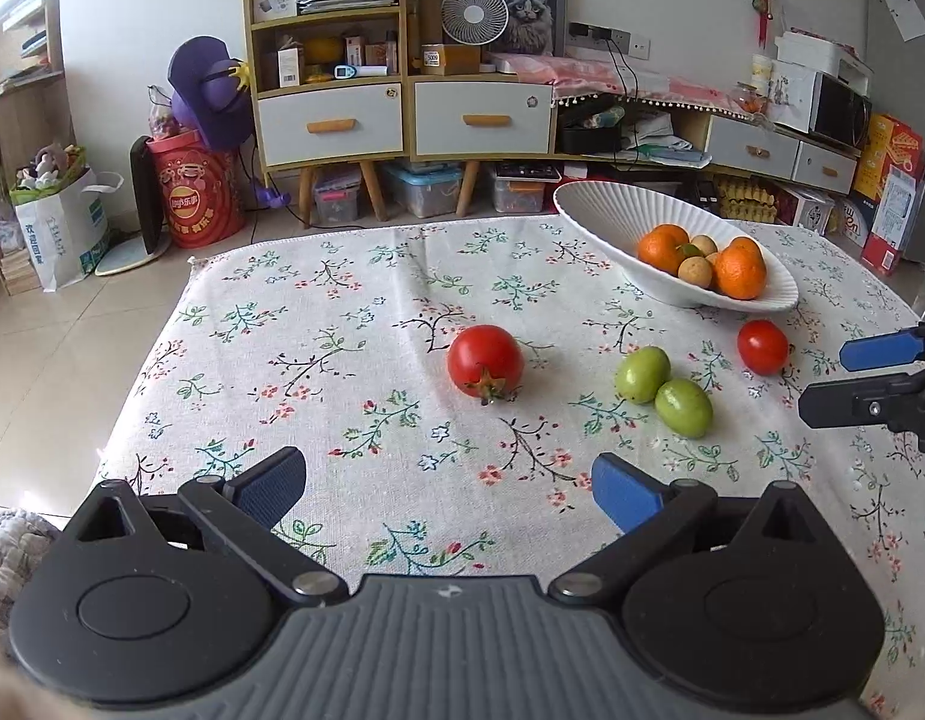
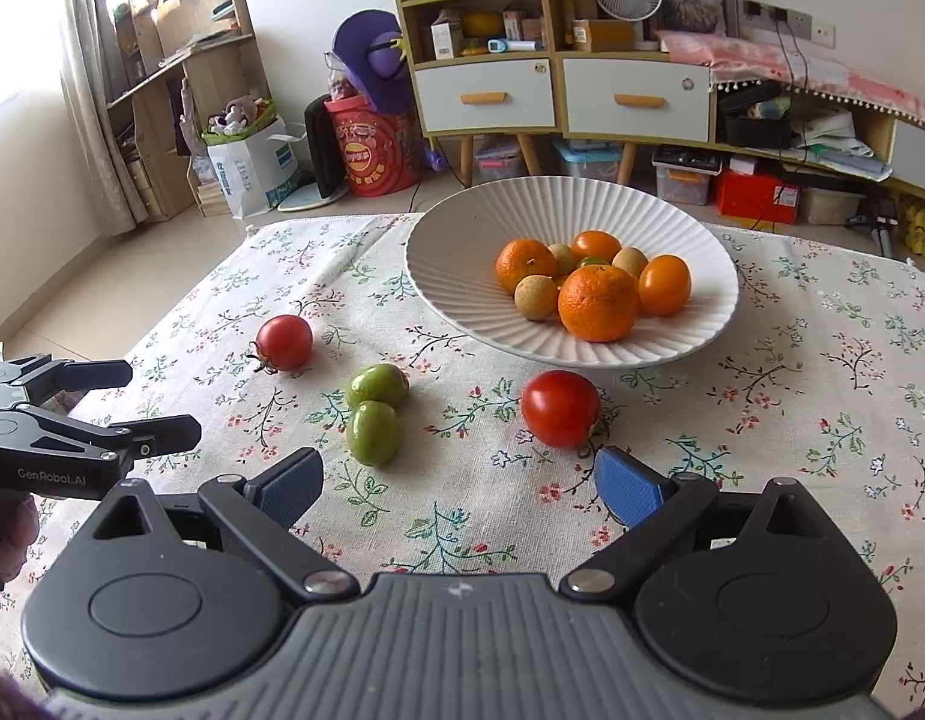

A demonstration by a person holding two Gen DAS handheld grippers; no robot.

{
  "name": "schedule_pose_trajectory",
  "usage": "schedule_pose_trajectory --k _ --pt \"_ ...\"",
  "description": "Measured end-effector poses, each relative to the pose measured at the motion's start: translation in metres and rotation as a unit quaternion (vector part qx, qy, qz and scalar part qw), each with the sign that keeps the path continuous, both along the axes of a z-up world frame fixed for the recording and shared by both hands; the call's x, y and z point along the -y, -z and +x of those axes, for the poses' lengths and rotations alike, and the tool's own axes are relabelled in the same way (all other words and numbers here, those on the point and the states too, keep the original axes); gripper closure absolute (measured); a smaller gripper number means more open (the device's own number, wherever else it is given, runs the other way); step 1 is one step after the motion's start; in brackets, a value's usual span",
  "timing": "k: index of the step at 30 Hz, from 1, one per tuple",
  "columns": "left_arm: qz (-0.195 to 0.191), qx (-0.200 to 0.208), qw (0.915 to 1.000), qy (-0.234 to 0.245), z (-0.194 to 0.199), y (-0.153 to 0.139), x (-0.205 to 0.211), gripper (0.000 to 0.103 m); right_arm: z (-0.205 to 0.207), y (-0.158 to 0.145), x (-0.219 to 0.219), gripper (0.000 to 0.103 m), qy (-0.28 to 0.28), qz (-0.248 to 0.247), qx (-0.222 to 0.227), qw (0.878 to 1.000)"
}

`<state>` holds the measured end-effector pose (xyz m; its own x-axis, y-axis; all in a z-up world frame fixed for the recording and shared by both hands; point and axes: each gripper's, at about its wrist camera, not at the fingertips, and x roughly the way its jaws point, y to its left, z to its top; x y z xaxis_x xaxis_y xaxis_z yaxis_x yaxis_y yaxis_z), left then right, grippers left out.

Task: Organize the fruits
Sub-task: 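Move both open grippers back toward the red tomatoes on the cloth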

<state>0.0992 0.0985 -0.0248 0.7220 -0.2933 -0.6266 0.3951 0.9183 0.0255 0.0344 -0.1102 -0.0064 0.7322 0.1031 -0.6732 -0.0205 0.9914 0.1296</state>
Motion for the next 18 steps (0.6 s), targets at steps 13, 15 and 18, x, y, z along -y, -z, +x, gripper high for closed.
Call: schedule_pose_trajectory --k 13,15,18 --pt "-0.004 -0.014 0.9999 -0.005 0.010 0.027 0.008 0.005 0.012 0.025 0.010 0.017 0.035 -0.027 -0.026 0.999" --pt "-0.009 -0.012 0.9998 -0.010 0.014 0.027 0.009 0.005 0.016 0.028 0.013 0.023 0.041 -0.029 -0.029 0.998" --pt "-0.012 -0.009 0.9998 -0.016 0.018 0.028 0.014 0.005 0.020 0.028 0.014 0.024 0.045 -0.035 -0.023 0.998"
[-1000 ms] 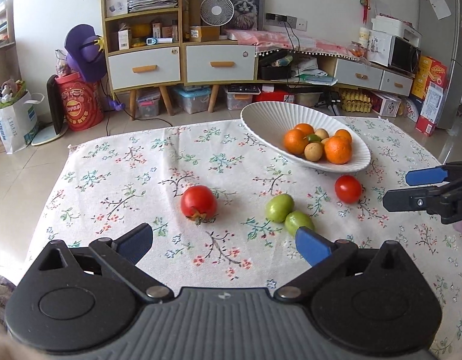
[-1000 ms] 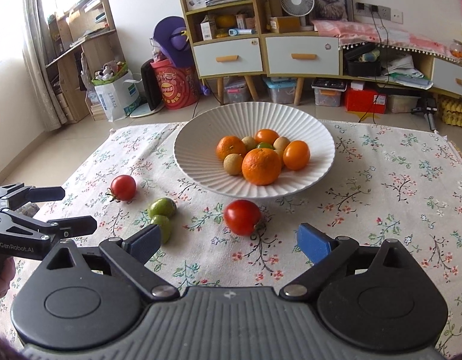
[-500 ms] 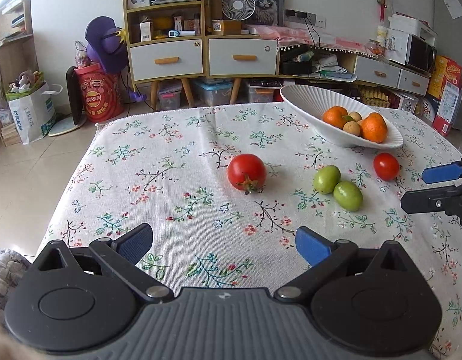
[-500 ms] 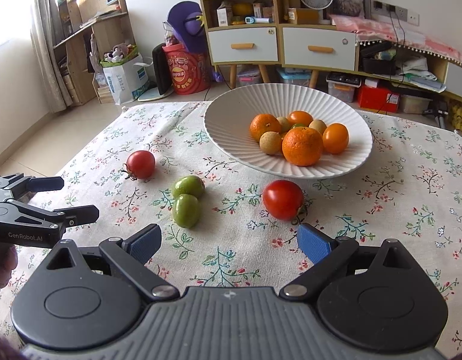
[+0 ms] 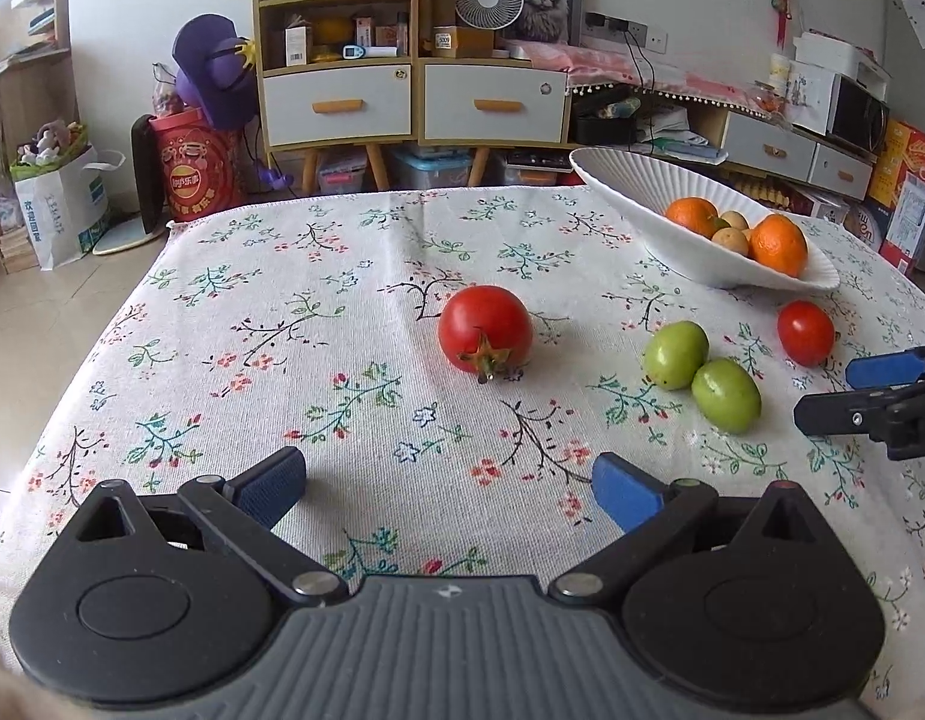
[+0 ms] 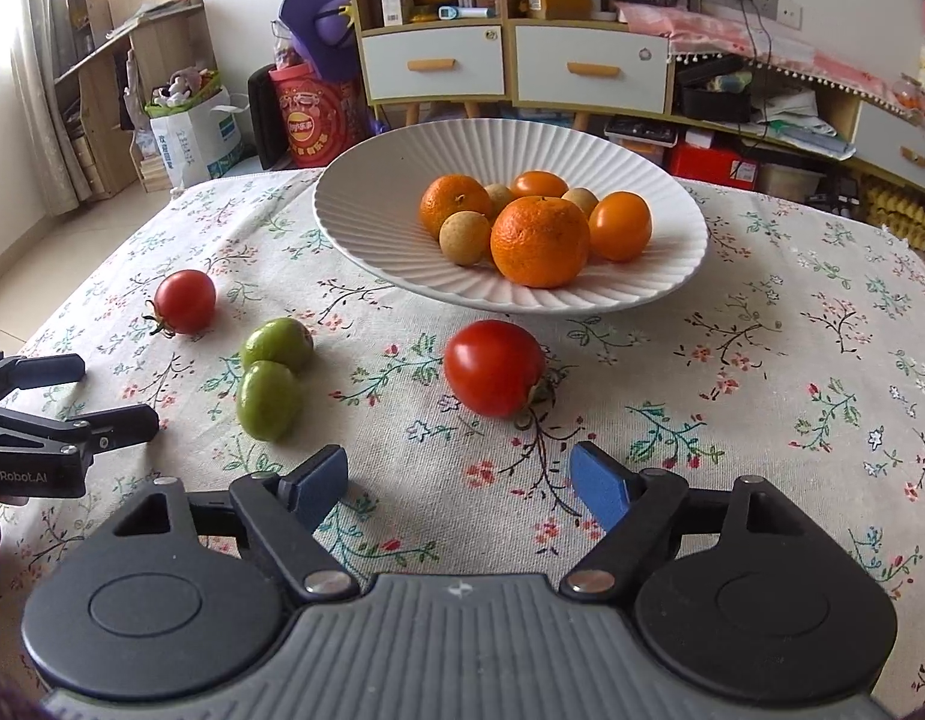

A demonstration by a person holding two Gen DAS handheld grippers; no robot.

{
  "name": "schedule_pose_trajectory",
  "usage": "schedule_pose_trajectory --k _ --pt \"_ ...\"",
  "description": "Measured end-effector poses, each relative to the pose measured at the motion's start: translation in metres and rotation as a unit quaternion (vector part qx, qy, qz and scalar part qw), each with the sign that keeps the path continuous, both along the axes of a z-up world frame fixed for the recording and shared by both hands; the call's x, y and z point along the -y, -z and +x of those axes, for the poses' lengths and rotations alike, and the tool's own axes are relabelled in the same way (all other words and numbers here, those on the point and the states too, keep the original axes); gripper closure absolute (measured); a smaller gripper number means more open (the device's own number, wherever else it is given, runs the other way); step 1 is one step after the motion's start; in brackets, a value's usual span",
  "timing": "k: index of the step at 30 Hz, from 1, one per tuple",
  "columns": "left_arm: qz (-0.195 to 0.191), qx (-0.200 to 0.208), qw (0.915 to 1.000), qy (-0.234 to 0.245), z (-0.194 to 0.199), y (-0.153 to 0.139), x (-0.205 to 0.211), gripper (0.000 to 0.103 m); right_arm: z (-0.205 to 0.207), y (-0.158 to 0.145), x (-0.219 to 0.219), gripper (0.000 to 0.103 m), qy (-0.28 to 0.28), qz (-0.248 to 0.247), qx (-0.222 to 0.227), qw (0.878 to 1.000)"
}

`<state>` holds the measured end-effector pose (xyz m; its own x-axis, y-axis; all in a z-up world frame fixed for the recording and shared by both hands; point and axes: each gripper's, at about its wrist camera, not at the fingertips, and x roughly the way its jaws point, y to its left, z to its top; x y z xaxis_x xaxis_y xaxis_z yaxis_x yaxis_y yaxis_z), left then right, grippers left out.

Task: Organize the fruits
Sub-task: 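Move both open grippers back toward the red tomatoes on the cloth, then grasp a red tomato with the left gripper while the right gripper grasps another red tomato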

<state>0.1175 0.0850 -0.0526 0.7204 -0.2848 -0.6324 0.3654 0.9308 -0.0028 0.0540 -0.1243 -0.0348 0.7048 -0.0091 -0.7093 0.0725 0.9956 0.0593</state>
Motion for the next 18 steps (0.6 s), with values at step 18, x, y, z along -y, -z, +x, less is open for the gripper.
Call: schedule_pose_trajectory --k 18 --pt "-0.015 0.012 0.9996 -0.020 0.027 -0.005 0.020 0.028 0.016 -0.003 0.010 0.047 0.012 0.011 0.016 1.000"
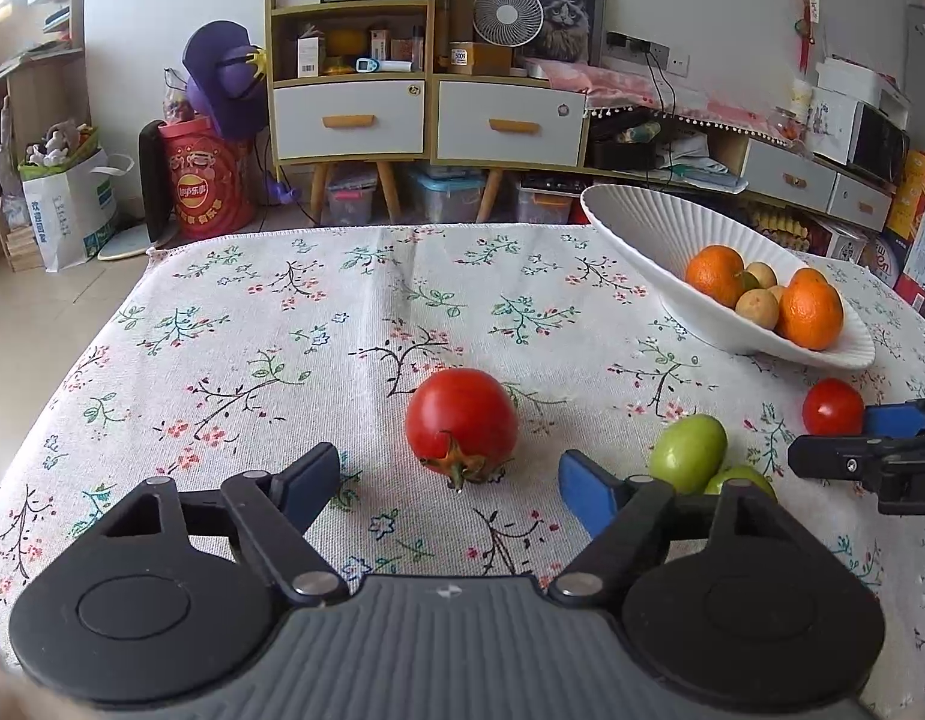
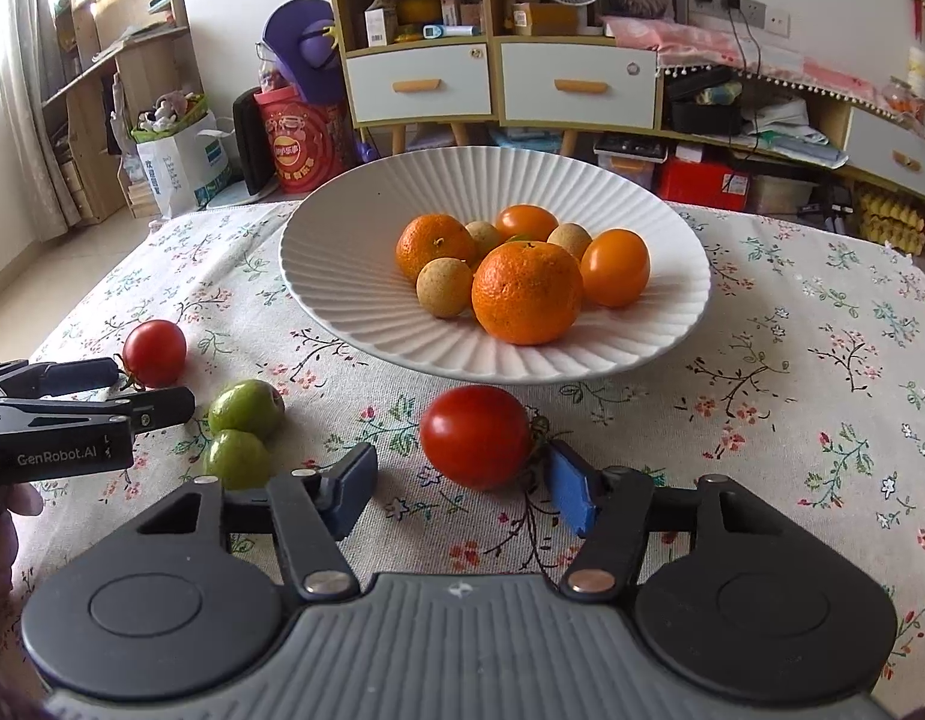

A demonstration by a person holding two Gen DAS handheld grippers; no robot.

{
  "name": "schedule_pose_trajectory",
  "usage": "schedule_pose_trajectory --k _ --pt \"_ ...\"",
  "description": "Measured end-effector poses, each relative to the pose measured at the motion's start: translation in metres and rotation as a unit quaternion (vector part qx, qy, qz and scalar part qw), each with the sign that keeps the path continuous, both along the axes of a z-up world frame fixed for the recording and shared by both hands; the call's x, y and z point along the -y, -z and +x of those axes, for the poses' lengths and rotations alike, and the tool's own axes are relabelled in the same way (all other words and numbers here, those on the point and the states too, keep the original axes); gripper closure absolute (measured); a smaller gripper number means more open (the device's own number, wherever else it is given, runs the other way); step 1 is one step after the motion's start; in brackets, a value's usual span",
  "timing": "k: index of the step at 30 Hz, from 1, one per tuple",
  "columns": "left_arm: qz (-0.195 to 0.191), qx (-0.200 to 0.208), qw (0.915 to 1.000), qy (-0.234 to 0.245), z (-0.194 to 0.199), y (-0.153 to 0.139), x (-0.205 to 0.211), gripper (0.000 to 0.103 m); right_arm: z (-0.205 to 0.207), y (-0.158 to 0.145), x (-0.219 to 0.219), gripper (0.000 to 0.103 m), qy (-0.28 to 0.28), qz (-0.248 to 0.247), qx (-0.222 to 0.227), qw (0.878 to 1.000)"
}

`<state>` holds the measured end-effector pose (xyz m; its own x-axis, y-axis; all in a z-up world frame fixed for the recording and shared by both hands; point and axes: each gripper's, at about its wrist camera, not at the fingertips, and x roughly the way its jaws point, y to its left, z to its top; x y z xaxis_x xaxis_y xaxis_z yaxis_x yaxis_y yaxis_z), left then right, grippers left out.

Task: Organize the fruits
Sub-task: 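Grasp a red tomato with the left gripper while the right gripper grasps another red tomato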

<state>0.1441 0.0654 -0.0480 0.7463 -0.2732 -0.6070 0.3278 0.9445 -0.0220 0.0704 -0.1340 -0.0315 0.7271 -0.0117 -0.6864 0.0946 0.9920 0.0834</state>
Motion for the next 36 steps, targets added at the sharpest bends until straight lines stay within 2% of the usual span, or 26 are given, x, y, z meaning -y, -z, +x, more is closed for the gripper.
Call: schedule_pose_trajectory --k 10,17,21,36 --pt "-0.010 0.003 0.9999 -0.009 0.006 -0.002 0.003 0.049 0.002 -0.001 0.006 0.058 0.002 0.008 0.000 1.000" --pt "-0.014 0.001 0.9999 -0.008 0.009 -0.004 0.006 0.068 0.002 -0.003 0.009 0.064 0.002 0.012 -0.001 1.000" --pt "-0.006 -0.003 1.0000 -0.003 0.009 -0.005 0.007 0.068 0.002 -0.004 0.009 0.066 -0.003 0.013 -0.005 1.000" --pt "-0.014 -0.035 0.9991 0.016 -0.005 -0.014 0.012 0.068 -0.005 -0.018 0.010 0.067 -0.031 0.036 -0.014 0.999"
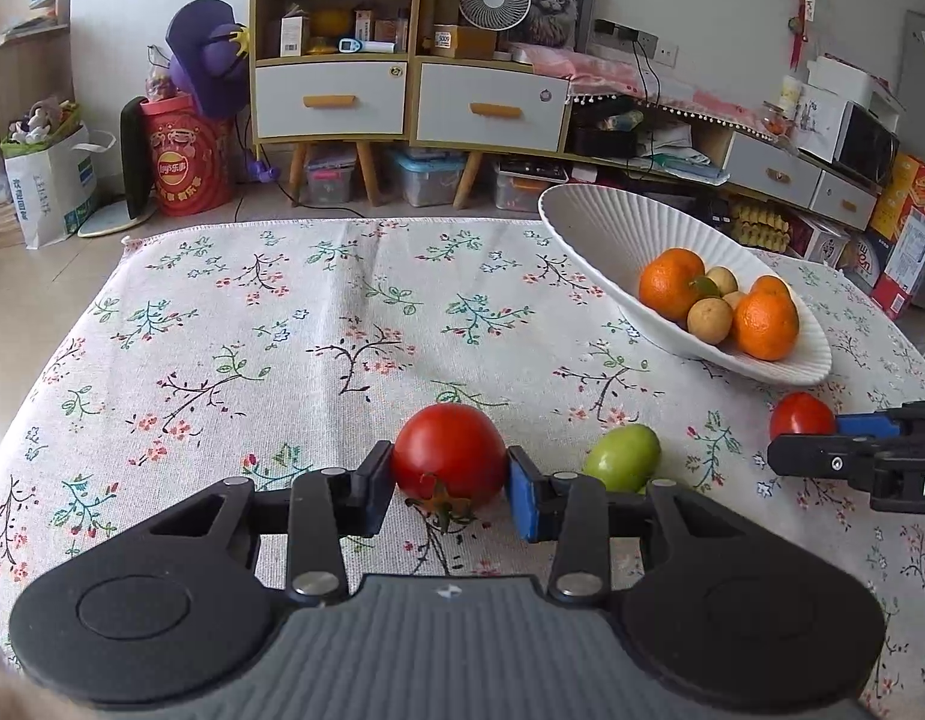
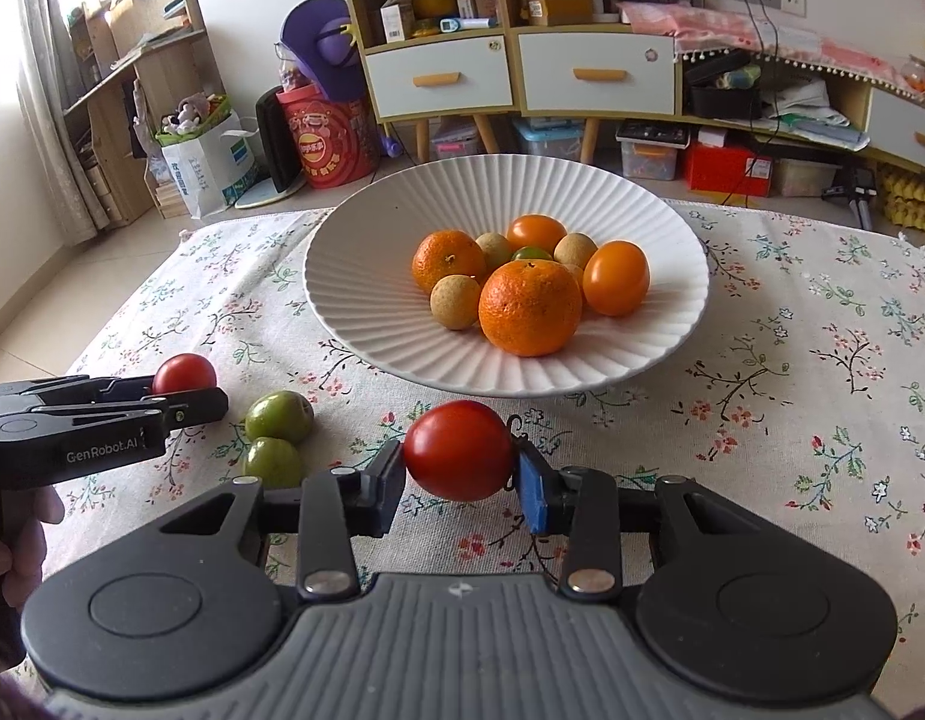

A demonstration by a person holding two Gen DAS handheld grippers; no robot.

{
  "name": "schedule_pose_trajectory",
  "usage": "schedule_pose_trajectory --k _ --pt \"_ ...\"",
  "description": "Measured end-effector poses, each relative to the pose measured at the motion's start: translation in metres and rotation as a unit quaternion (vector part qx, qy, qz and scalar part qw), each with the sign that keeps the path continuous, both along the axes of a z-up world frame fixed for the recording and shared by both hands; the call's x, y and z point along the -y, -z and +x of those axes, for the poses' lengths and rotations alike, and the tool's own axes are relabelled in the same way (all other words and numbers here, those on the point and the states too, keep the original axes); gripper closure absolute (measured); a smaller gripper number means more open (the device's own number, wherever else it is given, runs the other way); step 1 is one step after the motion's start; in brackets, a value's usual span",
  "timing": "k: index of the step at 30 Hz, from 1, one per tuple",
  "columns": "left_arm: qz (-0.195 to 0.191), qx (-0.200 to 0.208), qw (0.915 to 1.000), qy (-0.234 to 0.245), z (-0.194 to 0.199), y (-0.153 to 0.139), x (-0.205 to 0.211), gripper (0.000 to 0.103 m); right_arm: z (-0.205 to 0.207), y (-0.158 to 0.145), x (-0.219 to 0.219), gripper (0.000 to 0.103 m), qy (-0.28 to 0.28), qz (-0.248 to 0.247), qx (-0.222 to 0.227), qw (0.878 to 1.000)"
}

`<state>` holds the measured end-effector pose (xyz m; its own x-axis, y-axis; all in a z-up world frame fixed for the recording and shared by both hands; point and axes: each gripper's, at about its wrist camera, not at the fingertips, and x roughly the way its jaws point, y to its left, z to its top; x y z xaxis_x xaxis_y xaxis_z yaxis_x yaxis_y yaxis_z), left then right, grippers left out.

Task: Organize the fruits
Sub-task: 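Grasp a red tomato with the left gripper while the right gripper grasps another red tomato, then carry both red tomatoes over the white bowl with both grippers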

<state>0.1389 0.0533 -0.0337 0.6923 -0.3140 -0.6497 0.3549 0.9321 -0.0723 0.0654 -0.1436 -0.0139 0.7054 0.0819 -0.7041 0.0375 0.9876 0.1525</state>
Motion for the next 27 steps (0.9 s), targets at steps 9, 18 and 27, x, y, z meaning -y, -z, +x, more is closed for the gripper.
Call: schedule_pose_trajectory --k 9,18,27 --pt "-0.017 -0.002 0.9995 0.028 -0.015 -0.015 0.012 0.068 -0.009 -0.011 -0.003 0.067 -0.022 0.012 0.007 1.000" --pt "-0.031 0.006 0.9986 0.042 -0.026 -0.028 0.028 0.069 -0.012 -0.029 0.004 0.067 -0.016 0.028 0.036 0.999" --pt "-0.045 0.020 0.9973 0.055 -0.030 -0.039 0.044 0.069 -0.008 -0.040 0.018 0.067 0.013 0.036 0.062 0.997"
